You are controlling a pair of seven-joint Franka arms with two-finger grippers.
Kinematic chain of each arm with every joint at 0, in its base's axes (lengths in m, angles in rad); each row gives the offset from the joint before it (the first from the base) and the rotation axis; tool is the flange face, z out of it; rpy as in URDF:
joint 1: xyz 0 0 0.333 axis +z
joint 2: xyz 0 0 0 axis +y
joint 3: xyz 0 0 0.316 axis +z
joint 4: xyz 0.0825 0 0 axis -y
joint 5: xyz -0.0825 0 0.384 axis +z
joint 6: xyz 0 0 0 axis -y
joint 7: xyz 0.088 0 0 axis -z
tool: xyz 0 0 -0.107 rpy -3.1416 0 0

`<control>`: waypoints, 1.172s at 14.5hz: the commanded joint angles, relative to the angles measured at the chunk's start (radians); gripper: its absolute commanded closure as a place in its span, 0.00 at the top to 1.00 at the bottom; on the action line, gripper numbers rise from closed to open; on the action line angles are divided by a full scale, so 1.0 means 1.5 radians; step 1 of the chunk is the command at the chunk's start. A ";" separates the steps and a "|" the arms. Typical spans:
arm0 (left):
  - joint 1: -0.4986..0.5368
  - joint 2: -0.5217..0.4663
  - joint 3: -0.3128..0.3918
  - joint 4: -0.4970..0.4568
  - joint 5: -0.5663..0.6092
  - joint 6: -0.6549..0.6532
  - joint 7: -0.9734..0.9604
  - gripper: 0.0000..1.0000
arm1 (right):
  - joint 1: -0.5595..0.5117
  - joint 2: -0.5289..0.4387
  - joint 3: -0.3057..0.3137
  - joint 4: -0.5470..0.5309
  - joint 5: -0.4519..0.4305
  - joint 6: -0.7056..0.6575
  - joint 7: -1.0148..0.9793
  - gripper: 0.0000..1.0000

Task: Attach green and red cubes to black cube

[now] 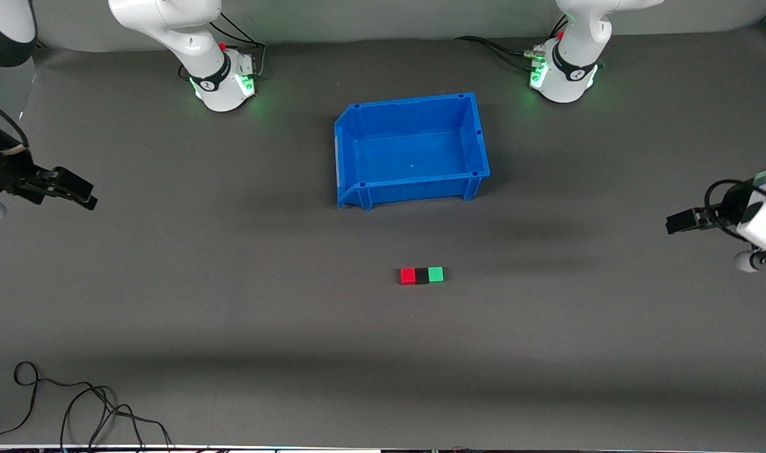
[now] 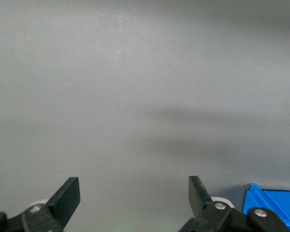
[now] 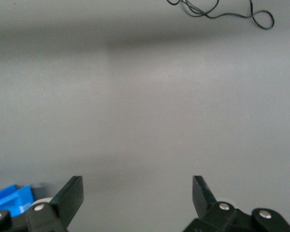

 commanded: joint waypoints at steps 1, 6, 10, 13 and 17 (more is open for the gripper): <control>-0.006 -0.024 -0.002 -0.014 0.014 -0.005 0.031 1.00 | 0.002 0.006 -0.021 0.016 -0.004 -0.001 -0.093 1.00; -0.004 -0.050 -0.003 -0.059 0.001 0.024 0.032 1.00 | 0.001 0.009 -0.030 0.008 0.030 -0.007 -0.090 1.00; -0.004 -0.051 -0.003 -0.054 0.000 0.018 0.024 1.00 | 0.004 0.009 -0.041 0.006 0.059 -0.008 -0.085 1.00; -0.003 -0.048 -0.003 -0.048 -0.006 0.017 0.022 1.00 | 0.008 0.009 -0.041 0.007 0.059 -0.011 -0.069 1.00; 0.001 -0.046 -0.002 -0.045 -0.009 0.013 0.029 1.00 | 0.008 0.010 -0.041 0.007 0.058 -0.012 -0.065 1.00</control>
